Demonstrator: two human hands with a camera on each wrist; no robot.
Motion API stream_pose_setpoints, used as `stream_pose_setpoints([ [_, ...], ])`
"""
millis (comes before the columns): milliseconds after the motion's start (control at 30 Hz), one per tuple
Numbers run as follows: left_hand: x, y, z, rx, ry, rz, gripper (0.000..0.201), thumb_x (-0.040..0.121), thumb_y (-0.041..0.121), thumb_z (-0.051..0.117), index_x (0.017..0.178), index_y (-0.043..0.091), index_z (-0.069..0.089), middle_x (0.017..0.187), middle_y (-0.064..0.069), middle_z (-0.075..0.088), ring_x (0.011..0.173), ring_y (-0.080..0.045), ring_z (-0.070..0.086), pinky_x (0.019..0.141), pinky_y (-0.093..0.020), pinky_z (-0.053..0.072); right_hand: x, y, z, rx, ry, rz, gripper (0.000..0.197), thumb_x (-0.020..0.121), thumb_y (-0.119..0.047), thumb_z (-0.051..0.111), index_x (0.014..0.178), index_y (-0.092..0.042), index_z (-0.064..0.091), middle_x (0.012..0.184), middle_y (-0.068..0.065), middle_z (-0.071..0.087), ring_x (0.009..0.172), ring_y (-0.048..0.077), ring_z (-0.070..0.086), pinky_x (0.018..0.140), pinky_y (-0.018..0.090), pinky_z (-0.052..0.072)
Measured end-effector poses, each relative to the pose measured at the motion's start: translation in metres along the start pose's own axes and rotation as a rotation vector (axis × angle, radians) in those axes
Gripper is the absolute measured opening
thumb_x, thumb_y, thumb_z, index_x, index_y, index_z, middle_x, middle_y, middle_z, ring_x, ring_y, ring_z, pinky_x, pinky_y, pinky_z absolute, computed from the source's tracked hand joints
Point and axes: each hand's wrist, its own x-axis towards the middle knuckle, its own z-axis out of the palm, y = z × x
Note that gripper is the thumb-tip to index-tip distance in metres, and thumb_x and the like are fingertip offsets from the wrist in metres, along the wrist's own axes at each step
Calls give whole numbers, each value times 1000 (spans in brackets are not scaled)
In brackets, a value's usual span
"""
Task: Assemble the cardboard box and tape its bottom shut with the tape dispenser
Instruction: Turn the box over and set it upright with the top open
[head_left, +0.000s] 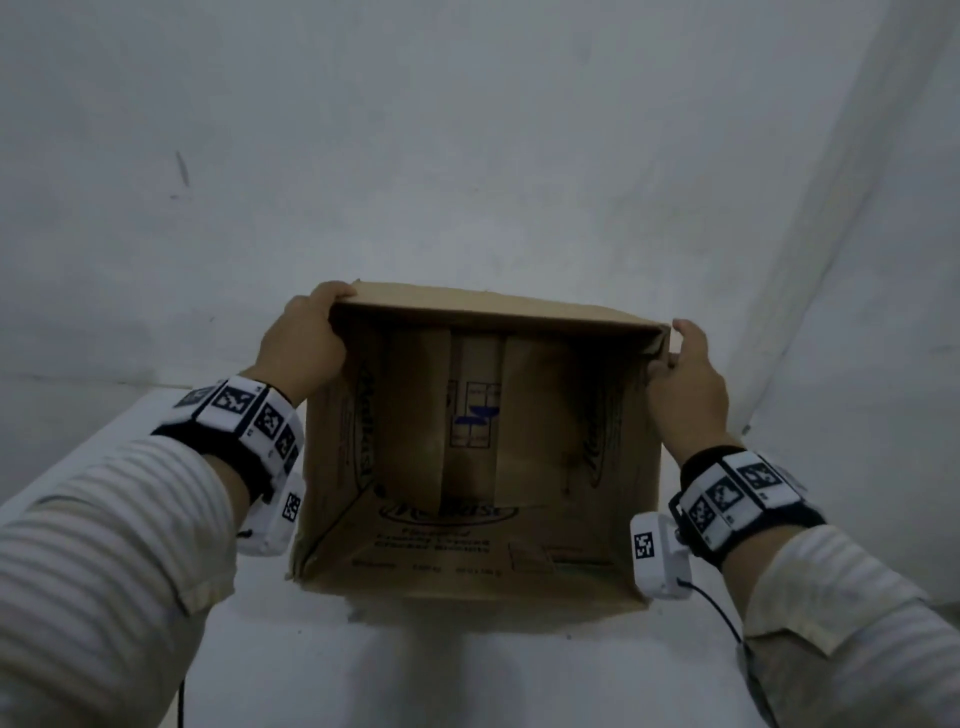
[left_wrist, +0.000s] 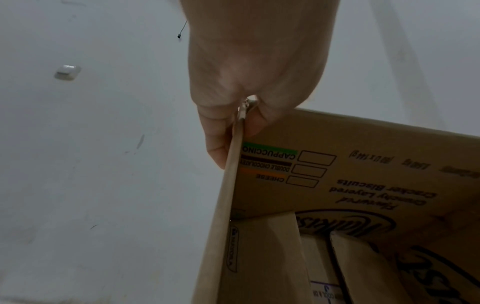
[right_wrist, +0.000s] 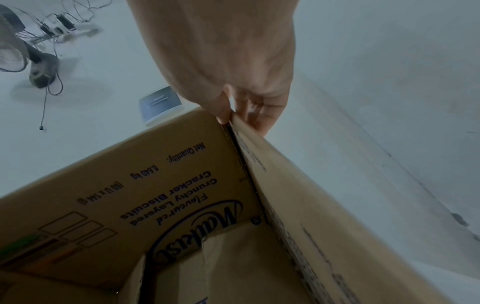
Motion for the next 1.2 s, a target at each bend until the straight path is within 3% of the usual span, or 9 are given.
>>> stream_pose_setpoints([
  [133,8,0,4,9,-100,11,75,88,6,46,148,35,10,138,-22,40,112,-43,53,84,-43,45,-3,5,5,-17,-41,-16,50,96,-5,40,143,-19,30,128,18,59,109,38,57,83,37,45],
  [233,-2,-4,9,-17,-157,68,96,89,12,50,143,39,-24,143,-23,34,113,-42,52,79,-43,44,-9,10,10,-183,-132,-60,68,94,-1,39,152,-17,7,117,24,61,96,38,59,72,29,38],
  [300,-15,-11,16,-32,-141,128,101,90,12,50,139,39,-33,140,-24,38,110,-41,54,79,-42,45,-17,16,16,-272,-174,-50,77,95,-2,38,151,-17,-12,105,23,65,76,30,57,67,32,40],
  [600,-39,-19,21,-38,-170,-1,92,88,-8,42,150,28,-15,119,-22,35,65,-26,44,75,-36,42,-22,13,18,-347,-224,-6,85,93,3,40,149,-14,-21,100,25,66,75,31,60,71,36,49],
  [767,-28,-26,20,-184,-115,-54,83,92,5,46,151,29,-8,135,-22,40,111,-38,51,84,-41,44,-9,11,13,-266,-222,-6,75,93,-2,39,153,-23,-2,113,26,62,95,37,60,78,35,45],
  [867,-29,-29,20,-285,-167,-71,64,93,17,51,148,25,18,140,-11,47,123,-32,52,96,-46,47,-7,20,18,-251,-244,-20,69,93,-5,41,152,-24,10,122,22,59,104,37,59,83,34,45],
  [933,-36,-31,20,-257,-224,-51,48,92,13,48,137,20,35,129,-11,55,113,-33,57,90,-45,50,-12,28,22,-259,-285,-21,71,91,-5,42,151,-27,12,119,21,61,93,32,60,79,32,45],
  [1067,-51,-42,30,-144,-429,-148,60,90,8,47,144,24,24,125,-16,54,94,-32,56,70,-36,49,-29,41,31,-340,-400,56,93,84,-3,49,150,-34,-9,117,18,62,76,24,53,68,30,46],
  [1200,-59,-44,37,-174,-399,-264,47,94,14,43,139,19,33,115,-16,55,90,-32,54,60,-33,51,-41,33,30,-306,-402,106,85,90,6,41,152,-22,-11,130,23,54,104,35,58,84,32,45],
])
